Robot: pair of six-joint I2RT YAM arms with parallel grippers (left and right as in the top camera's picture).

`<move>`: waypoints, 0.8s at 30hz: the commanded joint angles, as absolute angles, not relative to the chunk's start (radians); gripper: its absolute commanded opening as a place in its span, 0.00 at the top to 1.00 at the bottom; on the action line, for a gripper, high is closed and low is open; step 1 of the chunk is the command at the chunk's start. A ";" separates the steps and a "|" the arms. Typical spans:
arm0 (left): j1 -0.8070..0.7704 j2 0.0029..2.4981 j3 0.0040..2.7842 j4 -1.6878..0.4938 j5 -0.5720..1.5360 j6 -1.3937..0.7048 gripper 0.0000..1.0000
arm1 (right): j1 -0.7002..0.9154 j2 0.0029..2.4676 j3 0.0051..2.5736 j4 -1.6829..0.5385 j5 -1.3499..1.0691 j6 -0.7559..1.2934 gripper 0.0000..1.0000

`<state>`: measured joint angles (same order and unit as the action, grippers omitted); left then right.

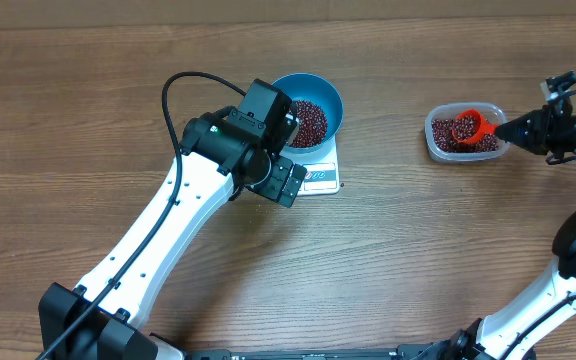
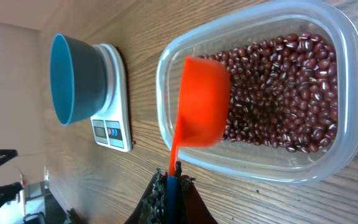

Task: Scoop item into bowl and weigh 150g on scale
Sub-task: 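Lift the filled cup and carry it over the teal bowl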

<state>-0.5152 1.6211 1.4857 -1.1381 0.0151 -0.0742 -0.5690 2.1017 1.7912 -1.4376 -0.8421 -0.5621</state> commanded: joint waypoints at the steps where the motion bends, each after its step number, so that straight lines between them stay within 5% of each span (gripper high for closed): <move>1: -0.517 1.610 1.495 -1.141 0.012 -0.059 0.00 | -0.578 2.104 1.786 -1.446 -0.906 -0.586 0.96; 14: -0.517 1.610 1.495 -1.141 0.012 -0.059 0.00 | -0.563 2.104 1.786 -1.540 -1.079 -0.585 0.96; 24: -0.517 1.610 1.495 -1.141 0.012 -0.059 0.00 | -0.399 2.104 1.796 -1.547 -1.182 -0.637 0.96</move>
<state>-0.5152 1.6211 1.4857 -1.1381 0.0151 -0.0742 -0.4480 2.1017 1.7912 -1.5475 -1.0924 -0.6022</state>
